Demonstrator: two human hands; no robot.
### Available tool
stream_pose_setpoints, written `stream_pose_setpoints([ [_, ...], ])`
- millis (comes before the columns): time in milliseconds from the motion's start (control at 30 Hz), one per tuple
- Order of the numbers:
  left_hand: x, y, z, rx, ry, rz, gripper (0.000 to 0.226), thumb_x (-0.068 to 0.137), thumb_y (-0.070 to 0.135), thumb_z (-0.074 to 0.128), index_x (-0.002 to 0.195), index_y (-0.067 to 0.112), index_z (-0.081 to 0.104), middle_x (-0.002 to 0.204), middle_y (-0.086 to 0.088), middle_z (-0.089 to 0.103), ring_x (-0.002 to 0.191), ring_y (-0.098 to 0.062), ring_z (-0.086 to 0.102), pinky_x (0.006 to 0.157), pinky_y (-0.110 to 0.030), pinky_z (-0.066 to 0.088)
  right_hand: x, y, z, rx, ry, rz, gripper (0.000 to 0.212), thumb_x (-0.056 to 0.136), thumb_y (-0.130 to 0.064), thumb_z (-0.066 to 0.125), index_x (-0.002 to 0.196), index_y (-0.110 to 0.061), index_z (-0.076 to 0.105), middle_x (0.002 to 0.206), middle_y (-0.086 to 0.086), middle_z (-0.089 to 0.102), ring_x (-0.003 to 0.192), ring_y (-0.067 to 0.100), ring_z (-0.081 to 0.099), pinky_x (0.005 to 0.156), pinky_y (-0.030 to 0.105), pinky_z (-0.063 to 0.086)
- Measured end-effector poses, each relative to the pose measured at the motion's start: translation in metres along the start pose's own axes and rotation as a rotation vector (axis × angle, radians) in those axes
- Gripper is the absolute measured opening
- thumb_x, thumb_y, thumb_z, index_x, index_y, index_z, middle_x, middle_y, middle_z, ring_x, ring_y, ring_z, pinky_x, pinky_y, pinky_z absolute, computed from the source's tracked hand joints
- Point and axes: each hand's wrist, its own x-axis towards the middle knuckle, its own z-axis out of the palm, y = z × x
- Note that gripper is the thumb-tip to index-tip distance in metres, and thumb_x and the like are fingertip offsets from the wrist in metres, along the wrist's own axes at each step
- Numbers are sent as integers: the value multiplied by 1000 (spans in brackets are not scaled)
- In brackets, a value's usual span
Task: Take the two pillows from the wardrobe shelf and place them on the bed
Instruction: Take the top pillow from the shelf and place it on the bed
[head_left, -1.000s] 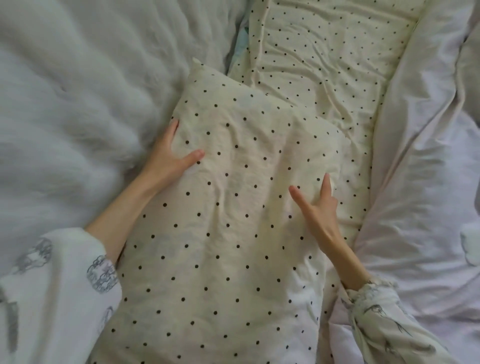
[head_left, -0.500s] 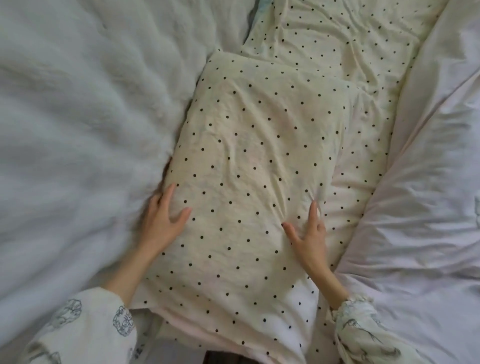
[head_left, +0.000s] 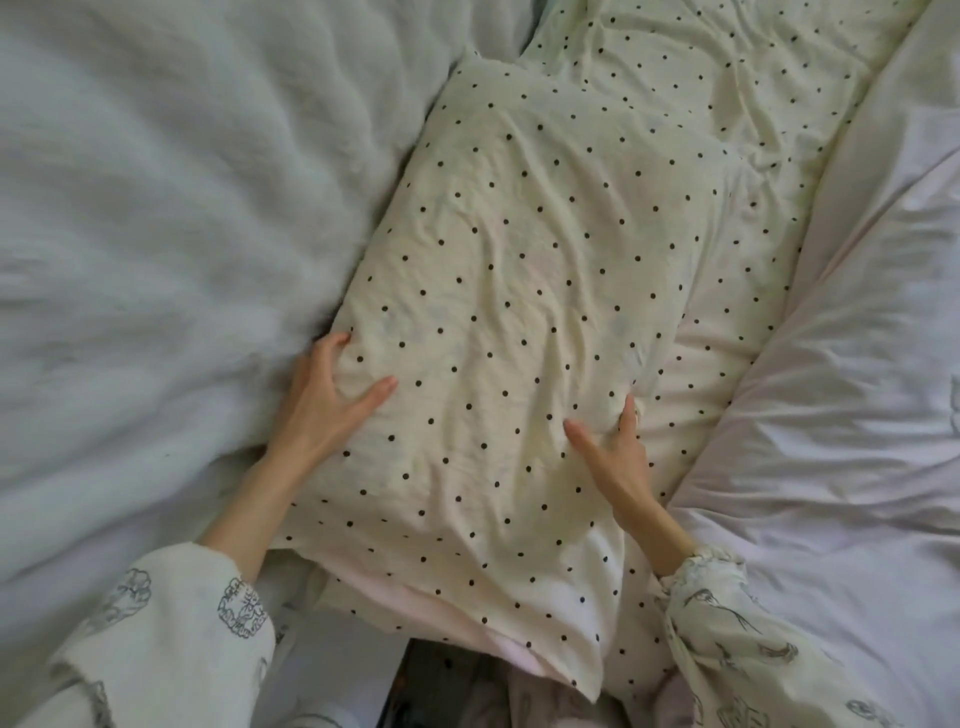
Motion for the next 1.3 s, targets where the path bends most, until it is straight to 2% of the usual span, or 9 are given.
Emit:
stream_pose_setpoints([
  [133,-11,-1,-12,202,79,-45,72,62,79,54,123,53,26,131,-5,34,103,-24,48,81,-39,38,-13,-2,9,4,-11,-15,103,67,-50,73,145,-36,6,141,15,35,126,31,39,101,50,39],
  [333,-14,-13,-3,503,-18,-175,77,76,77,32,141,41,12,135,-19,29,115,-44,46,95,-48,38,-14,6,15,-31,-60,12,110,68,-45,74,144,-42,-5,141,17,30,126,29,36,102,46,38],
  [500,-15,-2,-1,592,-19,-230,67,86,65,31,143,35,15,139,-18,30,119,-43,43,93,-50,38,-5,4,1,-78,-71,-63,97,73,-42,73,147,-21,12,149,10,24,137,26,24,109,44,29],
  [633,-7,18,6,620,119,65,58,89,47,42,142,29,26,141,-22,27,125,-42,34,100,-56,33,8,-14,-10,-210,204,-258,62,84,-38,63,130,-6,38,153,14,17,142,24,12,113,41,21],
  [733,9,35,35,644,31,227,62,89,51,41,144,40,14,156,-11,-3,142,-33,-1,108,-65,9,23,-33,-9,-386,267,-435,80,85,-44,59,146,-14,17,156,13,0,143,27,-3,114,44,9],
  [867,20,40,76,772,-97,242,66,84,70,19,140,50,-9,153,2,-26,137,-29,-30,98,-73,-11,39,-31,0,-760,140,-565,77,85,-55,50,147,-28,13,157,7,-8,142,32,-12,114,50,8],
  [1033,31,24,82,800,-133,233,65,79,76,5,131,53,-26,151,3,-32,135,-29,-34,97,-73,-11,47,-17,4,-780,119,-551,74,87,-62,37,147,-32,6,157,3,-11,141,29,-16,113,48,2],
  [1167,11,31,82,778,-93,253,61,89,62,15,143,43,-4,157,-3,-15,141,-32,-20,101,-72,-6,25,-10,13,-823,106,-558,62,94,-48,33,147,-28,8,156,10,-9,141,35,-12,111,55,6],
  [1300,-40,24,90,764,-177,280,56,94,49,20,143,43,-8,157,-6,-13,142,-28,-18,105,-70,-4,-12,10,18,-874,-1,-568,55,96,-38,33,147,-29,13,156,11,-9,140,38,-11,109,57,13],
])
